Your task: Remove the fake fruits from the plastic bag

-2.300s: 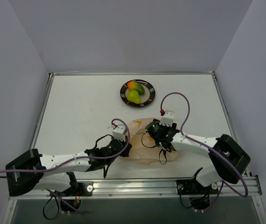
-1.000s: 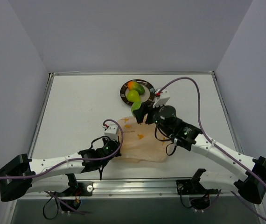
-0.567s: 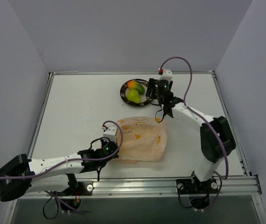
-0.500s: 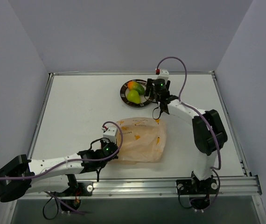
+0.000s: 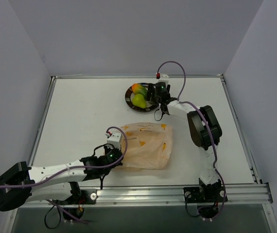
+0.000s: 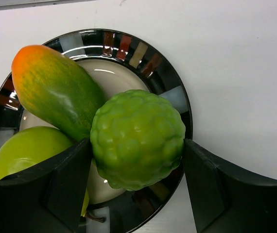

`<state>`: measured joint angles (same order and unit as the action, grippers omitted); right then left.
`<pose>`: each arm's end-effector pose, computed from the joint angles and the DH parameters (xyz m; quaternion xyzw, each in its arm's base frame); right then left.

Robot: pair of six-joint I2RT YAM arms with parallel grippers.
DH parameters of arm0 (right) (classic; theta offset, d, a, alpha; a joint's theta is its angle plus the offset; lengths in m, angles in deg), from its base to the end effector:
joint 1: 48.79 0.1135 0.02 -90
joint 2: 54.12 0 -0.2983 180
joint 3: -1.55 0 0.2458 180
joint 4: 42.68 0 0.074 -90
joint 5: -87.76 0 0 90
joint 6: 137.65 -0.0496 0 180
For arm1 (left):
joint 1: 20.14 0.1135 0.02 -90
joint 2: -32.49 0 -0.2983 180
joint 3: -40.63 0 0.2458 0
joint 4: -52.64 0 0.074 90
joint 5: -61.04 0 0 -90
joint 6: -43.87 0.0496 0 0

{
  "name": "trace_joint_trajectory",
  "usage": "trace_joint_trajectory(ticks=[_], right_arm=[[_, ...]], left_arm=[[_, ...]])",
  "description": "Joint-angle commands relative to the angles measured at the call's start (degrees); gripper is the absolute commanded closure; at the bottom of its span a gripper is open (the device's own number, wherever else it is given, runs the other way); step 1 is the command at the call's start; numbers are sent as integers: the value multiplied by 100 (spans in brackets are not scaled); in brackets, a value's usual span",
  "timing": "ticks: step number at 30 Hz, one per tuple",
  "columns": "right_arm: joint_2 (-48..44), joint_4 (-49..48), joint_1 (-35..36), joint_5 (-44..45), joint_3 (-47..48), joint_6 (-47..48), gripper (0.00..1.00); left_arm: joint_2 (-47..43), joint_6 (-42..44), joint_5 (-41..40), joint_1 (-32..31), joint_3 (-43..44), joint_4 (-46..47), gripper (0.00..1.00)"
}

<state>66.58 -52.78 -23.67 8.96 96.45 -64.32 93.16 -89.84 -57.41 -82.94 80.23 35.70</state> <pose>0.4674 0.2085 0.2298 0.0003 0.7954 0.1417 0.5892 0.1106 -0.1634 0.2128 0.0383 0.8771 -0.2083 0.4312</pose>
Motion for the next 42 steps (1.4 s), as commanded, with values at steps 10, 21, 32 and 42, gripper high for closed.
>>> trace_joint_trajectory(ticks=[10,21,32,42], right_arm=[[15,-671,-43,-857,158,-469,24],[-1626,-530,-131,-461,-851,-478,0],[-4124,-56,-131,-75,-2767,-891,0],[-6407,953,-131,470,-3384,-1014,4]], left_arm=[[244,116,-161,32,335,149,98],[446,310,-144,32,713,384,97],[535,380,-82,67,1047,431,54],[-581,828,-407,67,1977,-773,6]])
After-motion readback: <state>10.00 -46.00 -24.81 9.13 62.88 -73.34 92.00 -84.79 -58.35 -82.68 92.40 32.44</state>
